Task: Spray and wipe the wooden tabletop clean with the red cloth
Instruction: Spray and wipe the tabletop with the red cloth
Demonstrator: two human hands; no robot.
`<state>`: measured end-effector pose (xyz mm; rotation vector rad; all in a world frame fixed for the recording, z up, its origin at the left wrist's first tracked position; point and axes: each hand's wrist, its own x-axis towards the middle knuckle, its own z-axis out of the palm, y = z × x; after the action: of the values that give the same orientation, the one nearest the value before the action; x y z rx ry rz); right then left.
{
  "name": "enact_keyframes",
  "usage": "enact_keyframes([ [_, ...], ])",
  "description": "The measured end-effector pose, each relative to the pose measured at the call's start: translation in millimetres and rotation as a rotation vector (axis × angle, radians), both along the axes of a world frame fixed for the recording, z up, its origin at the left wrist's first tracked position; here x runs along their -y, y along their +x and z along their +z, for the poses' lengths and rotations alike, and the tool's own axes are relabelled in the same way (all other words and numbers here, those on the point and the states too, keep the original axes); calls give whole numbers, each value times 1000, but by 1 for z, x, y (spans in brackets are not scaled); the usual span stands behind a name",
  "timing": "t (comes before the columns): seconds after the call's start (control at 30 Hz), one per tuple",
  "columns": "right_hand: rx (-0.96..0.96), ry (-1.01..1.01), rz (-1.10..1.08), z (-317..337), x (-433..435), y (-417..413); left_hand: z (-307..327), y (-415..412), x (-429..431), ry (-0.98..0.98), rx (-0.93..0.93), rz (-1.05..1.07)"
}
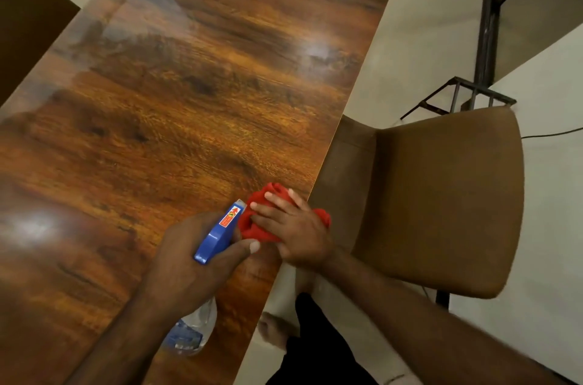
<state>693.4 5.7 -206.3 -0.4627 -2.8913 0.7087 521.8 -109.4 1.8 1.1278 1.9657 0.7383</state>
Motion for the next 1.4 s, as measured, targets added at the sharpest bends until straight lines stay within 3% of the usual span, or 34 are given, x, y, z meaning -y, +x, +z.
enact_keyframes([
  [0.17, 61, 12, -297, 12, -122, -47, 0, -3, 5, 13, -8, -12],
  [0.27, 68, 55, -439, 17, -145, -55, 1, -2, 12, 27, -3, -12],
  [0.57, -142, -71, -311, -1, 75, 2, -11, 7, 10, 41, -26, -22],
  [0.87, -335, -315, -838, -5, 113, -18, -20, 26, -29, -42, -206, -10],
  [1.1, -360, -343, -882, -7, -2, -28, -15, 6, -58, -6, -110, -57],
  [1.4, -184, -284, -927, 6, -232, -42, -9, 3, -110, -25, -56, -45],
])
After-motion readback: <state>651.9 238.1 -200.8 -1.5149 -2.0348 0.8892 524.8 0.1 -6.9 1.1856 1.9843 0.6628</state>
